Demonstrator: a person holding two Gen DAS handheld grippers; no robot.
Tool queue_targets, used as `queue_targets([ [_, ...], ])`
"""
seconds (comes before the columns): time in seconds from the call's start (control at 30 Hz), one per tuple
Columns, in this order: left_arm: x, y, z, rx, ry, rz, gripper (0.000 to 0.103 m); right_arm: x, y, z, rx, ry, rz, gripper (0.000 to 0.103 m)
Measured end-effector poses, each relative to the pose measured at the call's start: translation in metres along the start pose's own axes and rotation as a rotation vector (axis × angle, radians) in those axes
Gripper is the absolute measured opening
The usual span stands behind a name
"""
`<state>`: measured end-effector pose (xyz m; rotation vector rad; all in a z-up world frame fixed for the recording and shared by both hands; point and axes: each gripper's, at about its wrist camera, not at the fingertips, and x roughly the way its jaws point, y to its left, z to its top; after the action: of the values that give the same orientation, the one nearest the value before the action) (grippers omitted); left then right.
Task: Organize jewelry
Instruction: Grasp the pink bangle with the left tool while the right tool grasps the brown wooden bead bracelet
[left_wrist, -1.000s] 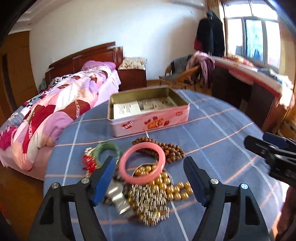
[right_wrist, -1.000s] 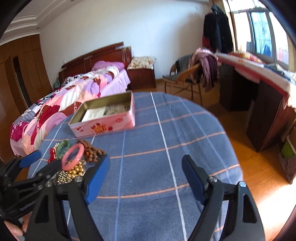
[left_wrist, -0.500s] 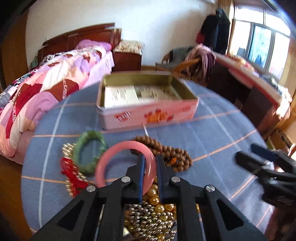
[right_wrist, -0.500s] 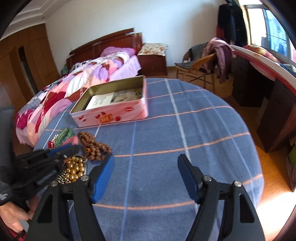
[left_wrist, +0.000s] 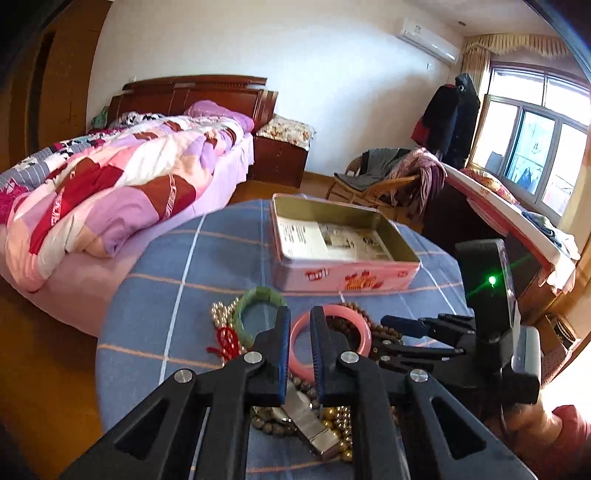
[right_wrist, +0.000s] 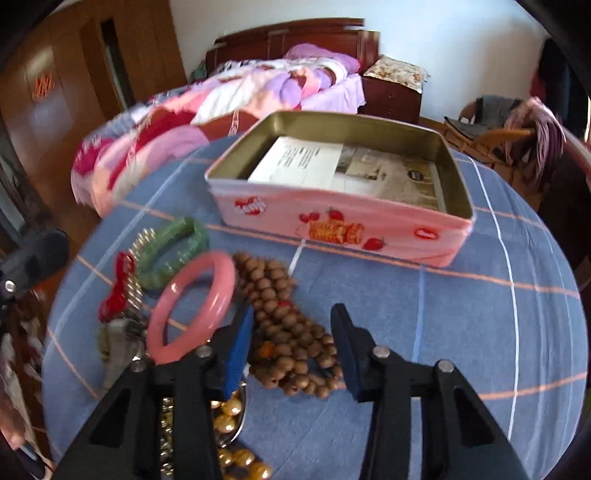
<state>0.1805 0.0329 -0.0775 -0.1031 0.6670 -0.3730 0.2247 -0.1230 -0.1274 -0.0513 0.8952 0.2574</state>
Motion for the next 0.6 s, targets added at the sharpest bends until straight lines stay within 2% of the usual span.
queue_targets([
  [0.07, 0.005, 0.001, -0.001, -0.004, 0.025, -0.010, 0.010, -0.004, 0.000, -0.002, -0.020, -0.004, -0.008, 0.040],
  [0.1, 0.010, 0.000, -0.002, -0.006, 0.042, -0.022, 0.012, -0.006, -0.002, -0.004, -0.025, -0.001, -0.024, 0.031],
  [0.17, 0.016, -0.002, -0.003, -0.013, 0.072, -0.045, 0.025, -0.010, -0.012, -0.007, 0.010, 0.000, -0.040, 0.030],
  [0.23, 0.022, -0.007, -0.004, -0.016, 0.090, -0.083, 0.052, -0.016, -0.026, -0.010, 0.069, -0.015, -0.039, 0.028],
  [0.3, 0.028, -0.016, -0.004, 0.003, 0.101, -0.132, 0.059, -0.025, -0.038, -0.013, 0.114, -0.039, -0.049, 0.028],
  [0.37, 0.039, -0.026, -0.001, 0.029, 0.125, -0.148, 0.060, -0.037, -0.047, -0.017, 0.151, -0.073, -0.066, 0.028],
  [0.53, 0.076, -0.051, -0.002, 0.102, 0.250, -0.096, 0.059, -0.048, -0.058, -0.023, 0.195, -0.112, -0.083, 0.028],
  [0.57, 0.081, -0.056, -0.003, 0.124, 0.267, -0.082, 0.057, -0.050, -0.060, -0.025, 0.202, -0.114, -0.082, 0.028],
  [0.6, 0.086, -0.059, -0.005, 0.145, 0.286, -0.067, 0.045, -0.050, -0.060, -0.025, 0.207, -0.114, -0.081, 0.028],
])
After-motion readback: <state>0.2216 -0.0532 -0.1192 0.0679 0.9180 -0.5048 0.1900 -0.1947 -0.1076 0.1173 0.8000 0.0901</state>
